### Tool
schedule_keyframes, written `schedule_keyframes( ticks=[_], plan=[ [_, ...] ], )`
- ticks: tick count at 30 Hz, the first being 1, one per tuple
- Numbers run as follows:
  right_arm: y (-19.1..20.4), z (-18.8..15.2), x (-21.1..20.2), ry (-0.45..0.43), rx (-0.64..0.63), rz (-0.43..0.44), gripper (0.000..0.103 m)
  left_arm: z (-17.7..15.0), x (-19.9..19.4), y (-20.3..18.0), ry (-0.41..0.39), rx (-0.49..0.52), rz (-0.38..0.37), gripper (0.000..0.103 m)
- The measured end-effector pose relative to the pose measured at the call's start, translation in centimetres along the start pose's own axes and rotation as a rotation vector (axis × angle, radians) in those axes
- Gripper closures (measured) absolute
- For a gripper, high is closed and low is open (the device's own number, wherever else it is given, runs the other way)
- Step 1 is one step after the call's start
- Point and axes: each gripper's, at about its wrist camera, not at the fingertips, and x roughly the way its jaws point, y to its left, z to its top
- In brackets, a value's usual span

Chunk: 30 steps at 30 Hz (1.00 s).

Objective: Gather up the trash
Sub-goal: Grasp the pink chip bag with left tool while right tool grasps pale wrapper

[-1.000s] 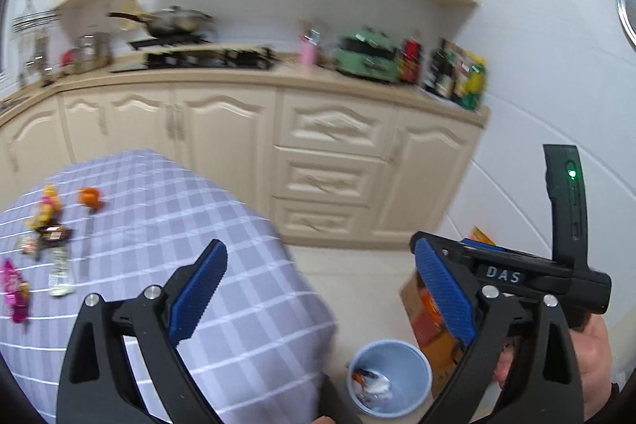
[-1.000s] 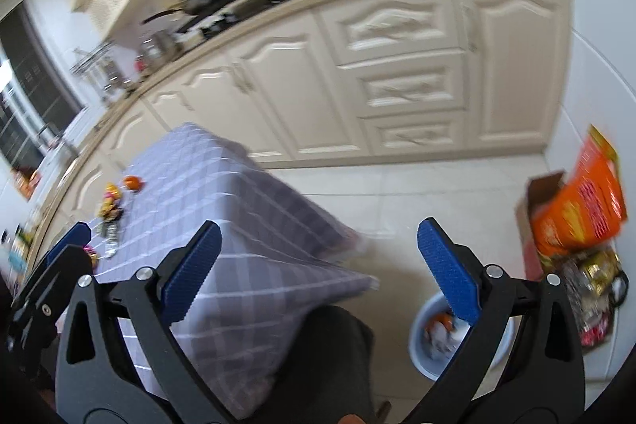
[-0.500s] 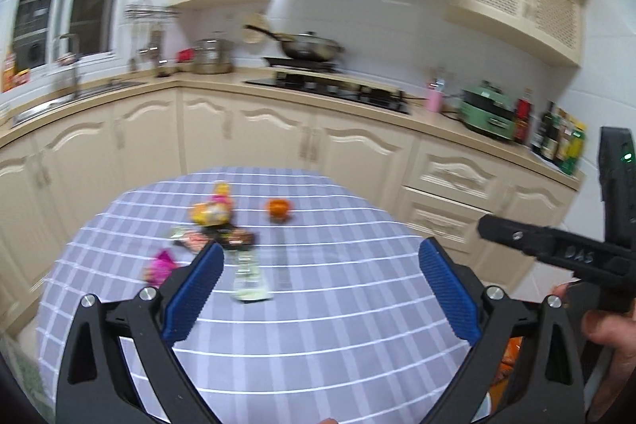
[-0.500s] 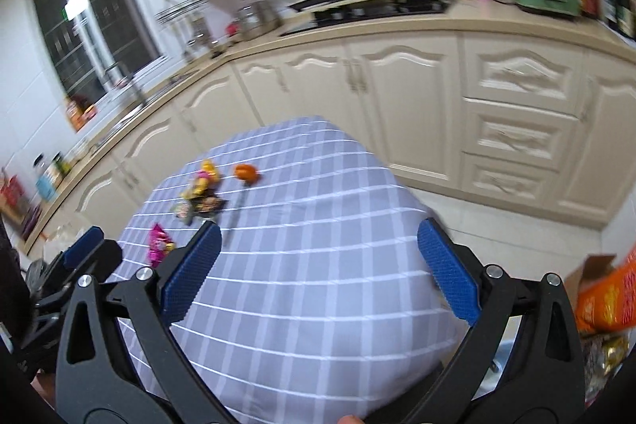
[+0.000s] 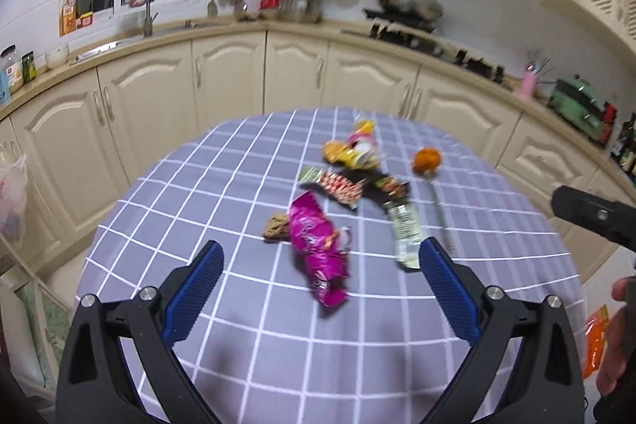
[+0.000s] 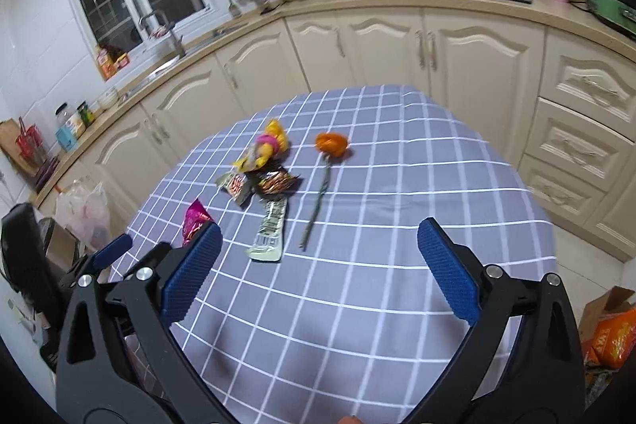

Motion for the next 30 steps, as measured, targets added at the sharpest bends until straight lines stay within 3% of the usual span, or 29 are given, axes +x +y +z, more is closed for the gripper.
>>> schedule_keyframes(
  ticks=[6, 8, 9, 10, 13, 20, 24, 25, 26, 30],
  plan=[
    [-0.1, 0.1, 2.0, 0.02, 0.0, 0.005, 0.006, 0.6, 4.3, -0.1, 0.091, -0.008, 0.031, 0.008],
    [-0.3, 0.2, 2.8, 0.029, -0.004, 0.007, 0.006, 0.6, 5.5, 0.0, 0.131, -0.012, 0.016, 0.032],
    [-0.2, 0.2, 3.3, 0.038, -0.008, 0.009, 0.006, 0.5, 6.1, 0.2, 0.161, -0.026, -0.008, 0.054],
    [0.0, 0.2, 4.0, 0.049, -0.016, 0.013, 0.006, 0.4, 6.4, 0.3, 0.172, -0.033, -0.022, 0.063],
    [1.1, 0.3, 5.6, 0.078, -0.053, 0.036, 0.007, 0.1, 6.1, 0.9, 0.165, -0.051, -0.054, 0.064],
    [4.1, -0.1, 10.3, 0.146, -0.104, 0.081, 0.034, -1.0, 3.5, 3.1, 0.121, -0.085, -0.055, 0.064],
    [5.0, -0.4, 12.6, 0.177, -0.141, 0.025, 0.045, -1.8, 2.1, 4.0, 0.1, -0.113, -0.076, 0.064],
    [5.3, -0.3, 12.7, 0.18, -0.154, 0.011, 0.056, -2.0, 1.8, 4.1, 0.094, -0.116, -0.08, 0.064],
    [5.7, -0.4, 12.7, 0.188, -0.177, 0.006, 0.079, -1.9, 1.7, 4.2, 0.09, -0.119, -0.082, 0.064],
    [6.3, -1.3, 11.8, 0.192, -0.205, 0.028, 0.087, -2.0, 1.1, 4.2, 0.076, -0.119, -0.09, 0.064]
  ],
)
